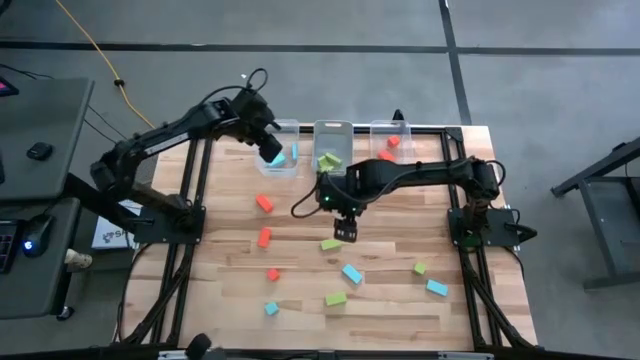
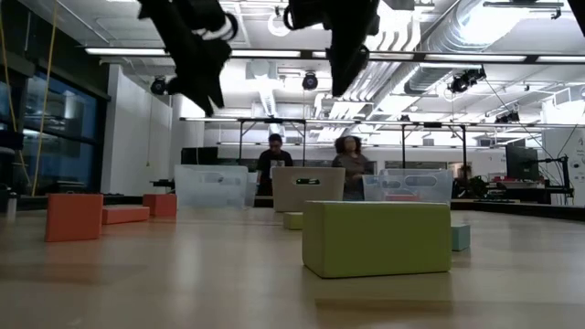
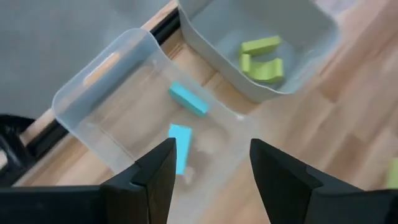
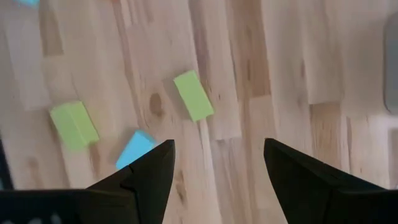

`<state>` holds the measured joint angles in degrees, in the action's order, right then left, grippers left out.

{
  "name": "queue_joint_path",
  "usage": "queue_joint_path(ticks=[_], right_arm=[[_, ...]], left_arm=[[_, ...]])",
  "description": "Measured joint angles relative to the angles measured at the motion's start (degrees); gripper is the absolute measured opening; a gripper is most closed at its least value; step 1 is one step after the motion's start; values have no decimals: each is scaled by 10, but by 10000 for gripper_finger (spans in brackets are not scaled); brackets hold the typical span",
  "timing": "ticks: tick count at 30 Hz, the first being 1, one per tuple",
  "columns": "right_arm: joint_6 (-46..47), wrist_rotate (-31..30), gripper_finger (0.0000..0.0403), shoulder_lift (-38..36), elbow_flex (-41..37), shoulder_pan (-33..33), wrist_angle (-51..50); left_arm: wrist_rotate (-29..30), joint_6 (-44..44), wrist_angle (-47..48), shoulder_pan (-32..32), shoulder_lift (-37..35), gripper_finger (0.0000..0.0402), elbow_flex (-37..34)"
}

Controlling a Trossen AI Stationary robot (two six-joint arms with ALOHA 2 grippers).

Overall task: Sort & place blocks by color
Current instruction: Put the green block into the blue bin

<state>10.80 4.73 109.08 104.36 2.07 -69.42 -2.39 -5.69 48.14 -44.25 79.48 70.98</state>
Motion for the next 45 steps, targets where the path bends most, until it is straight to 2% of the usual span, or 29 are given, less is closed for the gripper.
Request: queue_joint_path(ticks=[11,17,30,34,38,45], right_arm=[[-114,4,238,-1,-113,26,136],[-150,4,238,-1,-181,32,234],[-175,24,238,-1,-292,38,390],[-188,23,238,-1,-319,43,427],[-188,-3,238,-1,-341,44,456],[-188,-1,238,-1,-369,44,492]], left_arm=[[1,-129,80,74,-111,186,0],[38,-193,115,124,-141,186,0],[84,-259,138,181,-149,186,0],[93,-272,138,189,-149,186,0],[96,-272,138,189,-149,186,0],[97,-273,138,189,-149,186,0]])
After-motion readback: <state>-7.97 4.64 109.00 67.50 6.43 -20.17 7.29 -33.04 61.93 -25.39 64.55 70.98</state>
